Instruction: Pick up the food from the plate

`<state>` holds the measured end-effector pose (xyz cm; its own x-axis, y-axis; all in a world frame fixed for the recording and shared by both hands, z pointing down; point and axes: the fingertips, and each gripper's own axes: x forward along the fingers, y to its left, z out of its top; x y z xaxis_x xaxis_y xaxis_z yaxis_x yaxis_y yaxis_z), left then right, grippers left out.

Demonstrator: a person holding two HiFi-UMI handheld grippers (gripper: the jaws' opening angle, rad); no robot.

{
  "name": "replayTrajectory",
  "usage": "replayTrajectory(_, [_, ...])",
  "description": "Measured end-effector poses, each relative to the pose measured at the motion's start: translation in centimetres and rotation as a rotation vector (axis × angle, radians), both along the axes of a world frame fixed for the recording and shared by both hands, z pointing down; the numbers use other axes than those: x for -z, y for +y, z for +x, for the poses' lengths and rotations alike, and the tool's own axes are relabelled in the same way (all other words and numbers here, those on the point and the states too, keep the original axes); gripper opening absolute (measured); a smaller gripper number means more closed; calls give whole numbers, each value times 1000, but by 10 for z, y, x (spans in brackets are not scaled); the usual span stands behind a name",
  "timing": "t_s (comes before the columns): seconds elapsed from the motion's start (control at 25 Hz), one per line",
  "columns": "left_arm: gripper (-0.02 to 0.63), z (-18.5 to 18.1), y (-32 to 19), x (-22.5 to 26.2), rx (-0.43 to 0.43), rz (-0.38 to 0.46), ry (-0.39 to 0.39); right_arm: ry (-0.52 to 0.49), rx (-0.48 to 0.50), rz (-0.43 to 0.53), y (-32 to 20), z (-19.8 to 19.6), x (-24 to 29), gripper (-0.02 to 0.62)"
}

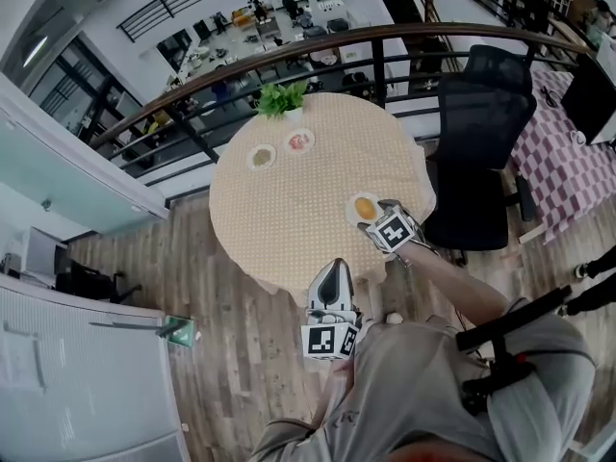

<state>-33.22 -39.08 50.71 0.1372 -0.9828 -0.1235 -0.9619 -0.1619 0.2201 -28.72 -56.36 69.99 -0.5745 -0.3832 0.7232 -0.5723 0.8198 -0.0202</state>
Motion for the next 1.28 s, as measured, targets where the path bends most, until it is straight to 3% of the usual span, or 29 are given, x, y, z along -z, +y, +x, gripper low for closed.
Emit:
replayTrajectory(0.64, [11,-40,9,-19,110,-47,10,224,-4,-123,-65,-36,-127,324])
replayTrajectory(0.92, [11,-35,-2,-16,100,-66,-2,273,38,-143,-83,-44,-181,324])
replayTrajectory(1.28, [11,-42,-20,-15,114,-88,-8,313,-4,-170,-111,-33,-229,324])
